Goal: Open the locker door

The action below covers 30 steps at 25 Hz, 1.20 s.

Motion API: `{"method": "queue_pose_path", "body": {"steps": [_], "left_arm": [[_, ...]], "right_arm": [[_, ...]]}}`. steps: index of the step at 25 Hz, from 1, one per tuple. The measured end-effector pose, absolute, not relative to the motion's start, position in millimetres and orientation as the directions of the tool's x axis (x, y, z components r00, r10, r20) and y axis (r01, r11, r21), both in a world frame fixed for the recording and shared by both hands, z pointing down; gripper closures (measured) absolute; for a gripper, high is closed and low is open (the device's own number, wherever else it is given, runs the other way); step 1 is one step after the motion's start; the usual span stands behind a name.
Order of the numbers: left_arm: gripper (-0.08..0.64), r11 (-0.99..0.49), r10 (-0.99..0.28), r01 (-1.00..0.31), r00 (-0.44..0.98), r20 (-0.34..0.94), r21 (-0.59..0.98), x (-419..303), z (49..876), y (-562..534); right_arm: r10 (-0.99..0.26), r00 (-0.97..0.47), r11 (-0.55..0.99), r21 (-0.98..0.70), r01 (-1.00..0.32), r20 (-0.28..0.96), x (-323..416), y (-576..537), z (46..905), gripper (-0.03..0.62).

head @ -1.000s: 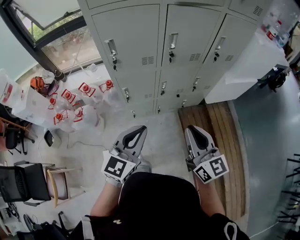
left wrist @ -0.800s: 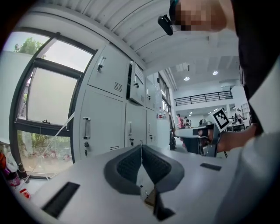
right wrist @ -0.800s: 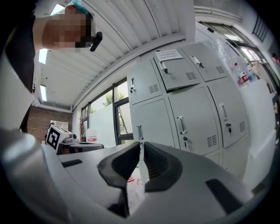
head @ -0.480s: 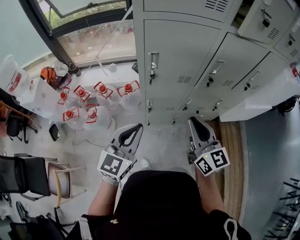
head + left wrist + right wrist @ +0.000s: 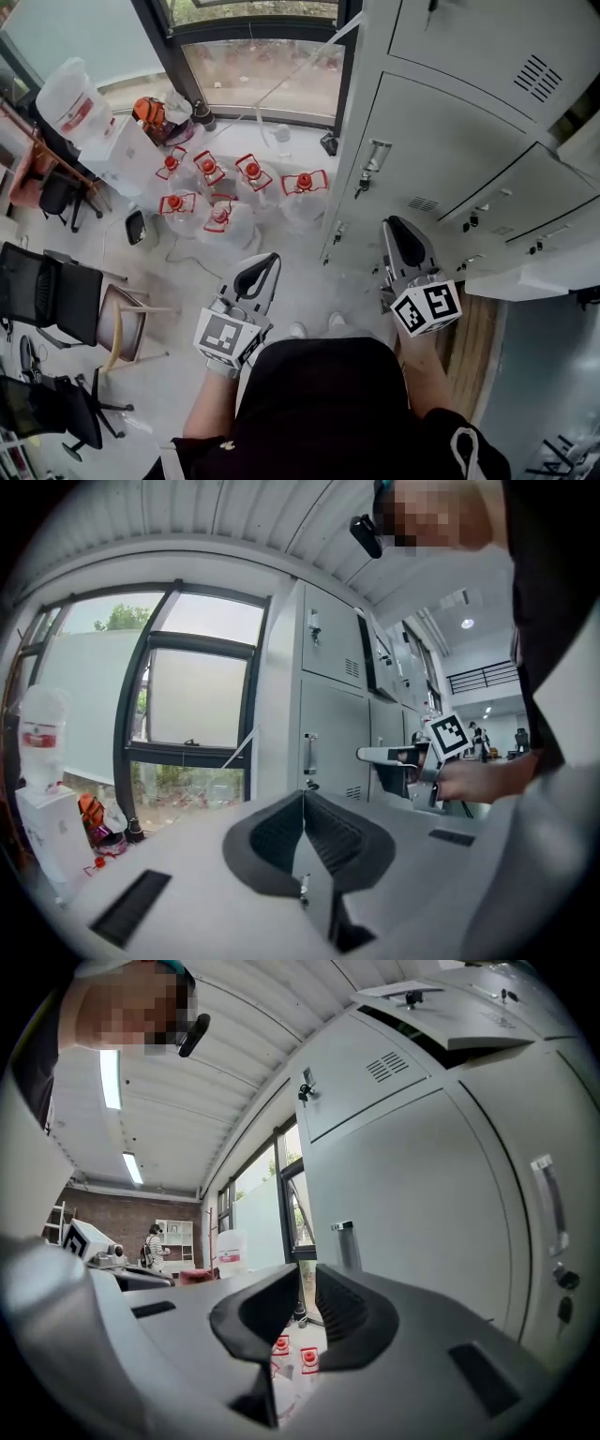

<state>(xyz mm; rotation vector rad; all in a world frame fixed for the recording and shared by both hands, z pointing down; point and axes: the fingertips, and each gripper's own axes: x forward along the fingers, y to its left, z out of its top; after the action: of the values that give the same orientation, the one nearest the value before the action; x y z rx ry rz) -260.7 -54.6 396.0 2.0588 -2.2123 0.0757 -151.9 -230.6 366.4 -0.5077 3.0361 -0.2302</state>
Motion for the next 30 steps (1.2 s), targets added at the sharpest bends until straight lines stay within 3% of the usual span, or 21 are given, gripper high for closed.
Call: {"method": "queue_pose_path", "body": {"steps": [7, 10, 17, 30], "left_arm": [[0.537, 0.214, -0.969, -0.976, -0.209, 0.129, 0.028, -284.8, 393.2, -53.3], [0.537, 0.266, -0.955, -0.963, -0.259, 0.142, 0.031, -291.0, 397.2, -50.0], [0.537, 0.342, -0.931, -0.94, -0.335, 0.145, 0.025, -304.8, 389.5, -43.9], [0.537, 0.376, -0.915, -0.926, -0.367, 0.169, 0.021, -308.4, 396.1, -42.6]], "right_arm": [[-0.287, -0.956, 0.945, -0.182, -0.273, -0.061, -206.4, -269.9, 365.8, 0.534], [-0.29, -0.955, 0.943, -0.19, -0.274, -0.061, -222.4, -282.6, 368.7, 0.455], [-0.317, -0.946, 0.929, -0.225, -0.295, -0.067, -252.5, -302.8, 371.5, 0.416], [-0.362, -0.931, 0.925, -0.137, -0.353, -0.042, -272.3, -305.3, 376.2, 0.414]]}}
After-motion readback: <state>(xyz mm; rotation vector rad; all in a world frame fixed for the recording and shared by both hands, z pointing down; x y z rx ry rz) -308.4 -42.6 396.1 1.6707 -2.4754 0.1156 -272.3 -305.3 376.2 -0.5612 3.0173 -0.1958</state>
